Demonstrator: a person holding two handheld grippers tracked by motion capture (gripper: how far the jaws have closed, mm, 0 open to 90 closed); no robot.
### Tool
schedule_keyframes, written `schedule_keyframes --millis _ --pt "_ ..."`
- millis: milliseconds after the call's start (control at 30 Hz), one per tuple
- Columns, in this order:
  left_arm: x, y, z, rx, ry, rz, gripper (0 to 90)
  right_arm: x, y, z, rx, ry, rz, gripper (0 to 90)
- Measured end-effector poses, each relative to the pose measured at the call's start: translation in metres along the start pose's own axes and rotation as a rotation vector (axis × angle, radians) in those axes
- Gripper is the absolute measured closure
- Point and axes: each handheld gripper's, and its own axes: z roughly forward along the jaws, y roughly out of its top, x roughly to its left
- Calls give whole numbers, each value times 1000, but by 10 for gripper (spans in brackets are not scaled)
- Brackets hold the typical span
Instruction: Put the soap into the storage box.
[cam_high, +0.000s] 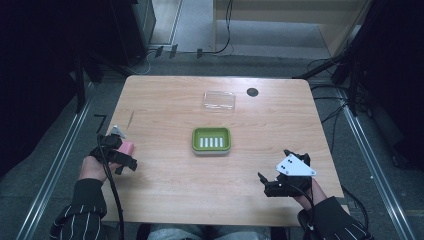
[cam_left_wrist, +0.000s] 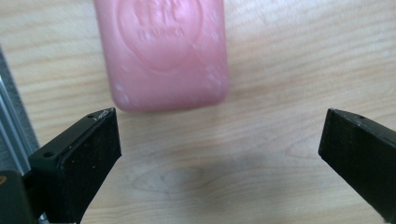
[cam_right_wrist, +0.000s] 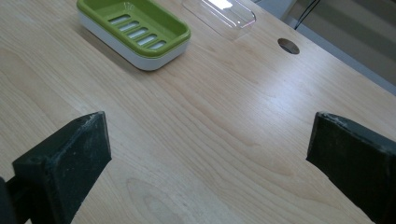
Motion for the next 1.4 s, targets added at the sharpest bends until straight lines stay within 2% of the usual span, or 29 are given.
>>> schedule_keyframes --millis 233,533,633,800,1067,1167,1233,1333,1400 --pt "12 15 0 -5 -3 -17 0 0 0 0 1 1 1 0" --pt "18 27 3 -2 12 -23 0 0 0 0 2 -2 2 0" --pt "22 32 2 -25 11 -33 0 0 0 0 2 0 0 0" --pt "24 40 7 -19 5 -35 0 0 0 0 2 -1 1 0" --pt "23 47 12 -15 21 -38 0 0 0 0 3 -3 1 0" --pt "23 47 12 -18 24 -39 96 0 0 0 -1 -1 0 0" --pt "23 47 12 -20 29 -42 140 0 0 0 -1 0 1 0" --pt "24 47 12 -25 24 -41 152 0 0 0 -1 0 2 0" --pt "24 47 13 -32 23 -42 219 0 0 0 -2 0 0 0"
